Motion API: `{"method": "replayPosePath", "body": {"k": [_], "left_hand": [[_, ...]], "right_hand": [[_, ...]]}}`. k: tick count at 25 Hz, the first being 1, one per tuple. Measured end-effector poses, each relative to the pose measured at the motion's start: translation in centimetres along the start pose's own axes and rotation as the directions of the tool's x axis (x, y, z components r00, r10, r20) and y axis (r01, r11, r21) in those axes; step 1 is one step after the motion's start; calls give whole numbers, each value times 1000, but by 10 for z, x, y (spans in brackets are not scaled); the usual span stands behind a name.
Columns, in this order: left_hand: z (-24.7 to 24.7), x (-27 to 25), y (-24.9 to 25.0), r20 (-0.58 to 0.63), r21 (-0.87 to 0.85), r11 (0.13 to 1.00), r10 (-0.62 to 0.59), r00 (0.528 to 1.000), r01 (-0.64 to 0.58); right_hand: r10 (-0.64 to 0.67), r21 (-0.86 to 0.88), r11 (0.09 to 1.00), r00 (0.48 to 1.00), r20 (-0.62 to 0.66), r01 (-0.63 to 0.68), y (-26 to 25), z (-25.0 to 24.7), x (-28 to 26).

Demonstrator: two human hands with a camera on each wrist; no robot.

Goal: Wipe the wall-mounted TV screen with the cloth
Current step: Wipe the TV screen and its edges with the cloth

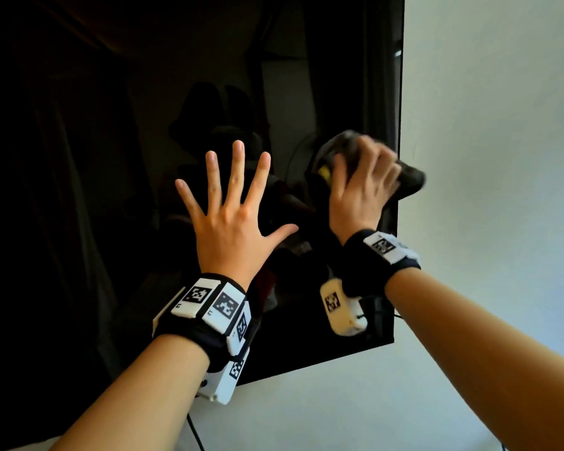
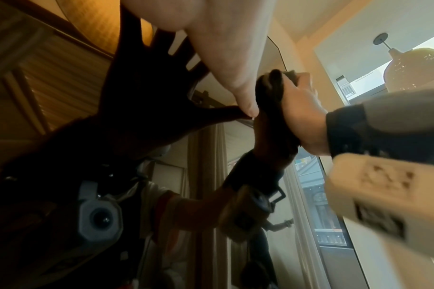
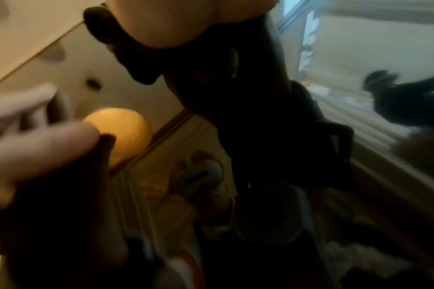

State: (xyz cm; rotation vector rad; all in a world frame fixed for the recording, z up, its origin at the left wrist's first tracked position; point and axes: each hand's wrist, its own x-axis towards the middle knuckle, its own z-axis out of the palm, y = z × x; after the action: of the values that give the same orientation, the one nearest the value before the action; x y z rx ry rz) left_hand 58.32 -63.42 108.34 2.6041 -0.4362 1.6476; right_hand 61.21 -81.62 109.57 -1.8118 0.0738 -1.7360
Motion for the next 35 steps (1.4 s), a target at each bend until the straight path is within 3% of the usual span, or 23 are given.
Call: {"method": "replayPosePath", "body": {"k": [2, 3, 4, 6, 7, 8, 10, 11, 12, 14, 15, 16, 18, 20, 22, 24, 25, 26, 29, 31, 32, 33, 35], "left_hand": [[-2, 0, -1, 18, -8, 1000, 9, 1000, -9], [-4, 0, -3, 23, -24, 1000, 21, 1000, -21], [-6, -1, -7, 22, -42, 999, 34, 999, -33], [-12, -8, -19, 7, -51, 998, 36, 999, -36], [-16, -13, -28, -1, -31, 999, 17, 1000, -17], [-20, -19, -38, -4, -4, 1000, -14, 1000, 14], [-27, -30, -60, 14, 38, 996, -84, 996, 83], [-31, -35, -72, 35, 46, 993, -107, 994, 105], [-34, -38, -84, 57, 50, 992, -118, 991, 115], [-38, -44, -100, 105, 64, 994, -96, 990, 90], [-38, -45, -104, 121, 78, 995, -76, 990, 67], [-38, -47, -107, 128, 88, 995, -62, 990, 50], [-37, -48, -107, 121, 95, 995, -51, 991, 40], [-36, -48, -108, 111, 86, 996, -44, 993, 35], [-35, -49, -110, 113, 79, 996, -45, 993, 36], [-35, -50, -111, 113, 77, 996, -43, 993, 35], [-34, -50, -110, 111, 77, 997, -39, 993, 31], [-34, -50, -110, 111, 76, 997, -35, 993, 26], [-33, -52, -111, 122, 60, 997, -46, 991, 39], [-34, -50, -111, 133, 47, 998, -45, 990, 39], [-35, -50, -112, 133, 33, 999, -34, 991, 30], [-36, -51, -116, 129, 17, 1000, -20, 991, 18], [-41, -57, -129, 120, -10, 1000, -13, 993, 14]], "right_hand": [[-250, -40, 966, 963, 99, 255, 6, -3, -9], [-208, -45, 976, 975, 77, 212, 12, -5, 2], [-36, -10, 999, 999, 1, 36, 12, -5, 15], [202, 42, 979, 973, -108, -199, -5, -2, 19], [138, 17, 990, 988, -70, -137, -19, 1, 8], [-48, -13, 999, 999, 22, 48, -30, 7, -10], [-308, -42, 948, 940, 145, 317, -36, 12, -22], [-235, -43, 970, 966, 106, 241, -36, 12, -10], [-44, -5, 999, 999, 11, 44, -42, 14, 3], [230, 46, 973, 967, -107, -226, -64, 20, 7], [176, 18, 984, 981, -86, -175, -77, 24, -4], [5, -21, 1000, 1000, -27, -5, -86, 29, -20], [-228, -55, 971, 971, 67, 231, -84, 34, -29], [15, -25, 1000, 999, -35, -16, -85, 33, -11], [222, 15, 975, 969, -109, -222, -101, 37, -10], [-79, -36, 996, 997, 12, 80, -111, 42, -33], [-221, -66, 972, 973, 64, 225, -107, 42, -35], [-234, -67, 969, 971, 49, 237, -101, 41, -27], [154, -23, 987, 981, -119, -157, -103, 39, -14], [-45, -72, 996, 999, 11, 46, -111, 44, -40], [-192, -86, 976, 977, 88, 200, -110, 44, -51], [-229, -97, 966, 968, 100, 239, -108, 43, -50], [80, -22, 996, 996, -43, -81, -111, 42, -32]]}}
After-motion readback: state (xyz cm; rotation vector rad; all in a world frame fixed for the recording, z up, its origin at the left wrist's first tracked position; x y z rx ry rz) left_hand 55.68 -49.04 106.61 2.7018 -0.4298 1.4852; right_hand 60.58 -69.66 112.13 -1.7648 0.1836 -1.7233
